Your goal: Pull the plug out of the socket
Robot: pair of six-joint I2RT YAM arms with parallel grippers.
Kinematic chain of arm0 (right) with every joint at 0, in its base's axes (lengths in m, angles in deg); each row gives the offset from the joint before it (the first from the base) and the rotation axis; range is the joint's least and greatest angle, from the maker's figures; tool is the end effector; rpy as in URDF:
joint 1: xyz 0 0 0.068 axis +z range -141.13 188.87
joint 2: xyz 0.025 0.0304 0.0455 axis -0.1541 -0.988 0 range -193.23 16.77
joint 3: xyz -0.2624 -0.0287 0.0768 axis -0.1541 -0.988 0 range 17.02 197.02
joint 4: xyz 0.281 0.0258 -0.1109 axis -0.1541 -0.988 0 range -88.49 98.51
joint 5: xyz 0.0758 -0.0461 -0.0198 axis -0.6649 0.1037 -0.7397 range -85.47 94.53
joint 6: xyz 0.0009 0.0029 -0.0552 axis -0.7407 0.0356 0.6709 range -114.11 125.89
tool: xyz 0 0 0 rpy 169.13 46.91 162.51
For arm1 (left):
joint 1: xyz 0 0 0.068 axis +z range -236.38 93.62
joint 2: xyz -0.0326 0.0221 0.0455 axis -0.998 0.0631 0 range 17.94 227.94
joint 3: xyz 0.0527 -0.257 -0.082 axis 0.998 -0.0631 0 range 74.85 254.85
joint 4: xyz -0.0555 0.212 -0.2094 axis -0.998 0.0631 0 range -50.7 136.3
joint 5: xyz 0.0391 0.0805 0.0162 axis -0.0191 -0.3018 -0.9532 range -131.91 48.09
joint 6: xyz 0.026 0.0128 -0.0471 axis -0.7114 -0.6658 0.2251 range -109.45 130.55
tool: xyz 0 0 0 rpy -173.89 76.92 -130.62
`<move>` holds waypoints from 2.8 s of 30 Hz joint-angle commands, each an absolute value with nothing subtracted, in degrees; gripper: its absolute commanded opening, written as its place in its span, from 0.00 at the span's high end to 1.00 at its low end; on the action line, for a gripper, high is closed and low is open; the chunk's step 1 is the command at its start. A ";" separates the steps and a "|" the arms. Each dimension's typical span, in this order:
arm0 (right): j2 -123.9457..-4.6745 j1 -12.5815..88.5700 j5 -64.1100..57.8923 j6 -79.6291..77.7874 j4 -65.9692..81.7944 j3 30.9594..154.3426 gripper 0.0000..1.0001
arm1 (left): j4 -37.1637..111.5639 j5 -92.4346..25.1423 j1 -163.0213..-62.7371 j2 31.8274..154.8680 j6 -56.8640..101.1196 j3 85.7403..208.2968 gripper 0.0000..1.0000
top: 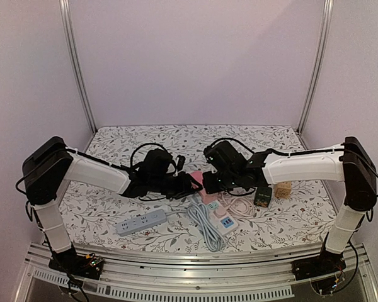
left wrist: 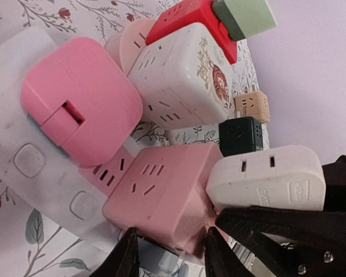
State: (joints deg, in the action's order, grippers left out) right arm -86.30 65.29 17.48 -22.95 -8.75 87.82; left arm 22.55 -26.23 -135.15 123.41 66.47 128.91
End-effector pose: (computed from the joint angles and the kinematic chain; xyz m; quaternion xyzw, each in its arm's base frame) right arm 0.2440 0.3524 0.1850 -0.1843 0.9147 0.1549 0.3245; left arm 0.2617 -0.3142 0.1188 0.0085 0.8796 -0.4380 0.1855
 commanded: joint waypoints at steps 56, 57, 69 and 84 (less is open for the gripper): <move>-77.72 63.09 8.94 -30.86 -6.69 79.31 1.00 | 33.80 -27.59 -138.06 128.16 64.43 128.46 0.65; -77.71 63.82 9.99 -30.29 -7.49 79.67 1.00 | 33.85 -27.63 -138.06 128.05 64.43 128.46 0.65; -81.60 70.01 18.60 -25.27 -14.99 84.89 1.00 | 34.42 -27.87 -138.06 127.81 64.25 128.81 0.65; -74.42 63.61 11.95 -35.30 -5.79 76.65 1.00 | 35.24 -28.26 -138.06 128.00 64.02 128.63 0.65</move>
State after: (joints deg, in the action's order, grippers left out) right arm -79.08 66.17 17.81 -30.49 -8.11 80.28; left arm 23.91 -25.20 -137.65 124.16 65.55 130.53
